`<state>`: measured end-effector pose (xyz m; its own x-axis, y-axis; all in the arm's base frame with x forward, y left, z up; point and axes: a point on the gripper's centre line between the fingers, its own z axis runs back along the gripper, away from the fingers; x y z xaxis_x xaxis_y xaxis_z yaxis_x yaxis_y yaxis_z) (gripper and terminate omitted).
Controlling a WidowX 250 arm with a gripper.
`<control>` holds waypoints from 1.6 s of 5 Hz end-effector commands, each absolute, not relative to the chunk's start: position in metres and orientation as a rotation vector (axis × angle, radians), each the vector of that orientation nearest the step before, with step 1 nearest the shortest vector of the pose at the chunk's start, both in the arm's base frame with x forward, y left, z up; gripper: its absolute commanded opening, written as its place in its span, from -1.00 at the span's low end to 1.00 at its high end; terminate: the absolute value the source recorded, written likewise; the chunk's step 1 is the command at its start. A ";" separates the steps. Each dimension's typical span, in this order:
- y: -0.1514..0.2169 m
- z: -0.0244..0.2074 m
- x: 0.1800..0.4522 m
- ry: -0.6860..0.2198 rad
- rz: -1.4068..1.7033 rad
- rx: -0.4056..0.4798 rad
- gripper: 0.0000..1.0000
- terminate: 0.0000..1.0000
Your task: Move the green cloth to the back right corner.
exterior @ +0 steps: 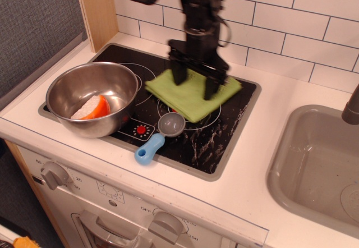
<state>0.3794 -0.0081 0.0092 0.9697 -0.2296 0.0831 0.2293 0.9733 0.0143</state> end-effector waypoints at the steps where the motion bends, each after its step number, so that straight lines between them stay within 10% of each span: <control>1: -0.044 0.028 0.386 -0.121 -0.209 0.005 1.00 -1.00; 4: -0.036 0.025 0.391 -0.094 0.114 0.061 1.00 -1.00; 8: -0.019 0.113 0.381 -0.234 -0.003 -0.075 1.00 -1.00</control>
